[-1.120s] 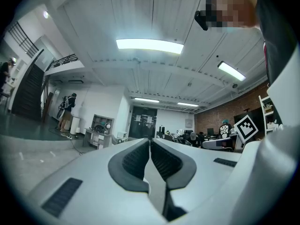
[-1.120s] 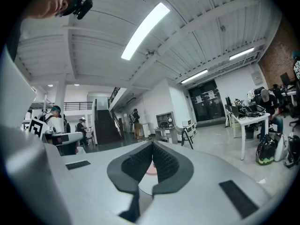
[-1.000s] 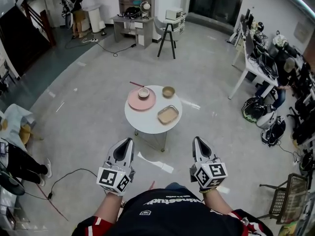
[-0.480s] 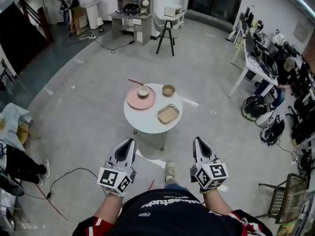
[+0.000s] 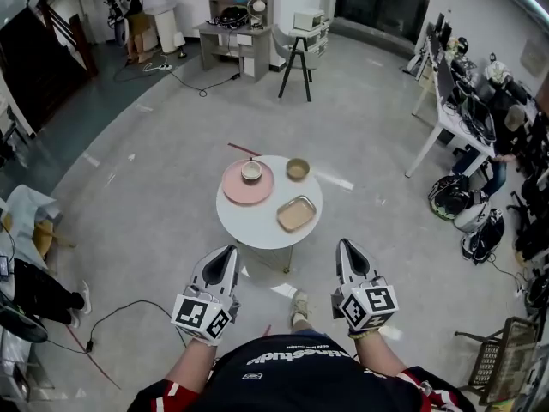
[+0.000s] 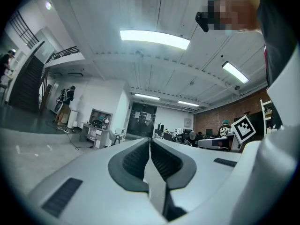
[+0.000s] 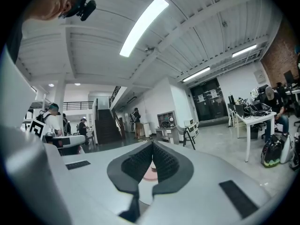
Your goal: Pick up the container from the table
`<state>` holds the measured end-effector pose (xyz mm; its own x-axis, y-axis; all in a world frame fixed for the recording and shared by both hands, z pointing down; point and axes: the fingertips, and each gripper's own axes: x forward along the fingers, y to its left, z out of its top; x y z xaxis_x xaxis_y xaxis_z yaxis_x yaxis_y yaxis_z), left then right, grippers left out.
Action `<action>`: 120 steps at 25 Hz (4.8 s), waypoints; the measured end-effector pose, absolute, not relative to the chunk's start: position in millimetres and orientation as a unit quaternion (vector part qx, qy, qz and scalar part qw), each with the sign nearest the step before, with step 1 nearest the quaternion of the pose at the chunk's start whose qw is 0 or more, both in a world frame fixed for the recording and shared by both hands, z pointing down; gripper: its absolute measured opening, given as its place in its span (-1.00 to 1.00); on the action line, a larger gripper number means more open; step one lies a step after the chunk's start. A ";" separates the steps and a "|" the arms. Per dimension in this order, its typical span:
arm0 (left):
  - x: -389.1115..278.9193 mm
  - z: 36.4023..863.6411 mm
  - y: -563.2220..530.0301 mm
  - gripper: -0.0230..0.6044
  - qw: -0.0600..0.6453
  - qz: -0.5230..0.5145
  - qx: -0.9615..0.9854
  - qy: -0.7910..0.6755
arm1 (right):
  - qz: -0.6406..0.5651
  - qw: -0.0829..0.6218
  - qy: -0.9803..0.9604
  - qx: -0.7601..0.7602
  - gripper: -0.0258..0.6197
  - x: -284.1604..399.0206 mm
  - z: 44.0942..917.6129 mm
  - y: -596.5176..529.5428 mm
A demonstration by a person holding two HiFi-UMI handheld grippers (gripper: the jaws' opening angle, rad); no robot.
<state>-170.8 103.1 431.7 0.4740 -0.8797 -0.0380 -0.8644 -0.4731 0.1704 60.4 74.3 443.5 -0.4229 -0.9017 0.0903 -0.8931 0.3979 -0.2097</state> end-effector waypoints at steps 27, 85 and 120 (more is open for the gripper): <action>-31.3 397.0 -177.9 -0.83 0.035 -0.017 0.842 -0.538 | -0.132 0.041 0.858 -0.494 -0.92 193.7 432.5 -212.8; -119.7 448.1 -262.2 -0.83 0.072 -0.042 0.886 -0.456 | -0.417 0.021 0.790 -0.449 -0.64 70.2 637.9 -291.1; -136.8 466.8 -252.4 -0.83 0.071 -0.007 0.871 -0.486 | -0.713 0.101 0.516 -0.464 -0.56 75.2 907.2 -285.5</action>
<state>-136.8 -252.4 466.8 0.5268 -0.8480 0.0576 -0.8461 -0.5168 0.1302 75.2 -285.5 907.2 -0.5495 -0.6226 0.5572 -0.3346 -0.4470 -0.8296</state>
